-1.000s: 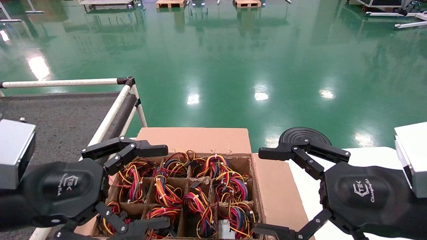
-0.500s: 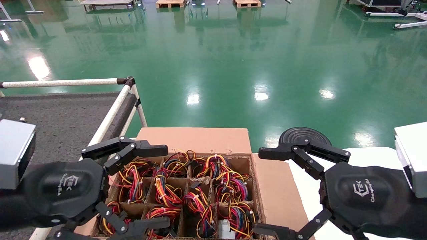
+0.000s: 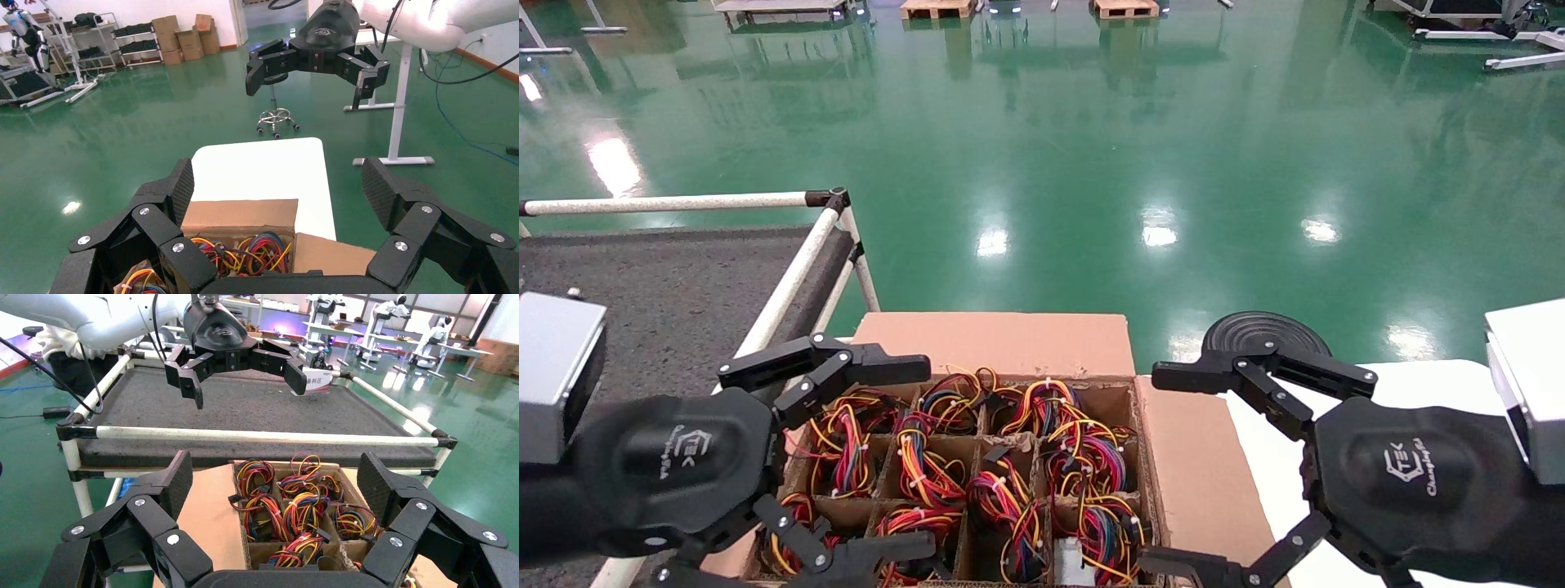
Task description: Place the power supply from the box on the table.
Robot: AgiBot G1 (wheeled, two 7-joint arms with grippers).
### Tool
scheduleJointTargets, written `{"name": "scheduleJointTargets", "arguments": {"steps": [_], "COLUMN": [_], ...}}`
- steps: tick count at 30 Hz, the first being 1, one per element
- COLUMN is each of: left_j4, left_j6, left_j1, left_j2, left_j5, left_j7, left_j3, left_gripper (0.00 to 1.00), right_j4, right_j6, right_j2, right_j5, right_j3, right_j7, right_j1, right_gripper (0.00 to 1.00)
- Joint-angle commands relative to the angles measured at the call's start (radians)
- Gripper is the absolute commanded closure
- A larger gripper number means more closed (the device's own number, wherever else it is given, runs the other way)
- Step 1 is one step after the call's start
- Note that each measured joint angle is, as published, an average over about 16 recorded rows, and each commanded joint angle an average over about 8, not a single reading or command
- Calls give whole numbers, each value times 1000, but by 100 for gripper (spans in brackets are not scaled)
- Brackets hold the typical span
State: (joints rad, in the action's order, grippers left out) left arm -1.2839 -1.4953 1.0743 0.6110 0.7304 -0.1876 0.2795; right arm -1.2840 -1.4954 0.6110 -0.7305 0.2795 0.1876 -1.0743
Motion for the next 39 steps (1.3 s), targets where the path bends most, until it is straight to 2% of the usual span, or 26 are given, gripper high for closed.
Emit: {"name": "scheduleJointTargets", "arguments": {"steps": [1,27,33,39], "left_j4": [0,3,2,-7], "left_j6": [0,-1,-6,-19], "left_j1": [0,2,35,135], "left_j2": [0,-14,-58,-98], "left_j5": [0,13,63,178], "left_j7": [0,-1,-11,-53], "left_j3": [0,12,62,155], "left_gripper": [0,0,0,0], "right_j4": [0,0,0,0], "right_j6": [0,0,0,0], "right_j2": [0,0,0,0], "right_j5": [0,0,0,0], "right_j3": [0,0,0,0], "right_j7": [0,0,0,0], "right_j1": [0,0,0,0], "right_gripper": [100,100,100,100]}}
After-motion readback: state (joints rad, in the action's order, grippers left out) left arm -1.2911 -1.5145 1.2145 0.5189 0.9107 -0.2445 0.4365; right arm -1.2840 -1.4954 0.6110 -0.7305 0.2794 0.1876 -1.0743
